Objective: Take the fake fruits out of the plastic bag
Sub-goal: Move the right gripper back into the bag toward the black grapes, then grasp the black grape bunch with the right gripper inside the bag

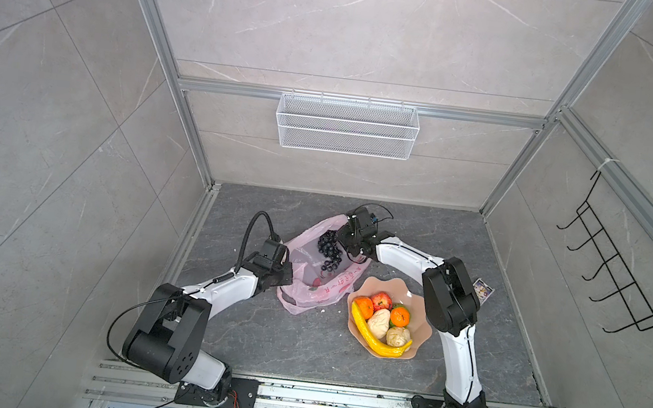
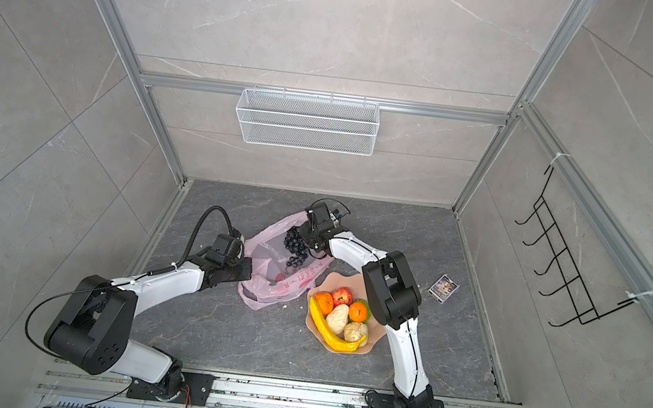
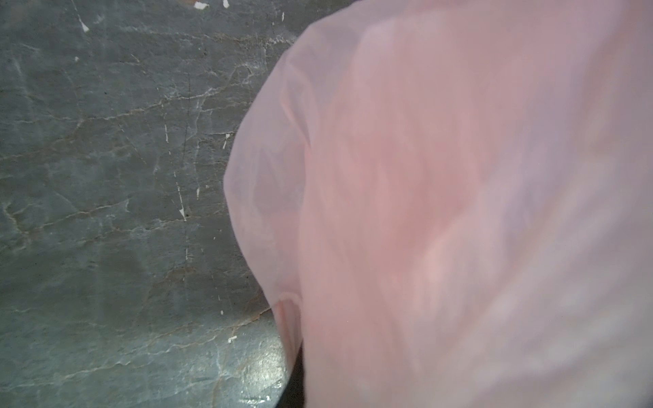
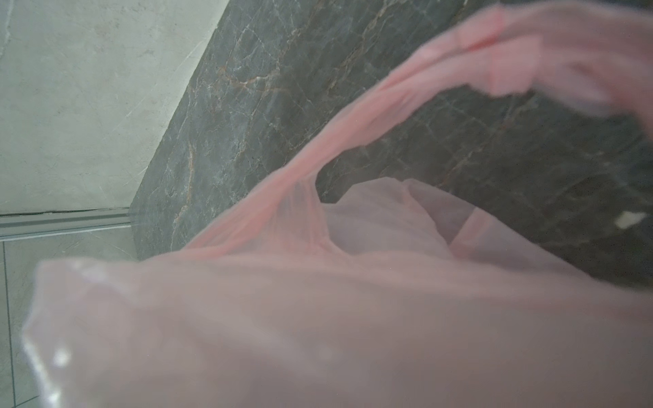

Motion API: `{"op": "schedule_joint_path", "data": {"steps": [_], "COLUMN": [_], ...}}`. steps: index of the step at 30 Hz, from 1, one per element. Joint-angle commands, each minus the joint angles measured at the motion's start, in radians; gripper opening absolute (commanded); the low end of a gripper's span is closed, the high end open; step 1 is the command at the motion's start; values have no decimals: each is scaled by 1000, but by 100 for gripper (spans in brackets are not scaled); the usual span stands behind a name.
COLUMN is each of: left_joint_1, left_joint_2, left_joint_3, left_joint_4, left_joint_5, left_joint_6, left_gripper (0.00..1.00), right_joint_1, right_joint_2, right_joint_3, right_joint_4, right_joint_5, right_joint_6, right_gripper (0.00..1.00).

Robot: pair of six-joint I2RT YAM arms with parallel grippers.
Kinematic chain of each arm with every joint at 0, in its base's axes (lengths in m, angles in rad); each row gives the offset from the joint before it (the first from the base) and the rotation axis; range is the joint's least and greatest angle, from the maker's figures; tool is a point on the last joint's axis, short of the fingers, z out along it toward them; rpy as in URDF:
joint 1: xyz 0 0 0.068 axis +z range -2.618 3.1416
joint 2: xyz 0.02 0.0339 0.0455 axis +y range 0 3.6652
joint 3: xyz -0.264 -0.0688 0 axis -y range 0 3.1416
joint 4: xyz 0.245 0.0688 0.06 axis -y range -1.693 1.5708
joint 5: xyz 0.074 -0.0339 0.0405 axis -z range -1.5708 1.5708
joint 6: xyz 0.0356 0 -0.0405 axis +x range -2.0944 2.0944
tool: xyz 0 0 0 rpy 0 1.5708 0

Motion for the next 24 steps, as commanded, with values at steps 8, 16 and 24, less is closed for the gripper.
{"op": "schedule_joint_path", "data": {"steps": [8, 16, 24], "left_joint_1": [-6, -6, -8], "left_joint_2": [5, 12, 14], "left_joint_3": [11, 13, 14], "left_joint_4": [19, 22, 25], "left_joint_5": [25, 27, 29], "left_joint_6": [12, 12, 14], "left_gripper": [2, 2, 2], "right_joint_1": [-10, -8, -8], "right_joint_2": [64, 78, 105], "right_joint_3": [73, 80, 106], "right_joint_4": [-43, -44, -32], "right_joint_5": [27, 27, 0], "right_joint_6": [69, 91, 116], "right_gripper": [27, 25, 24]}}
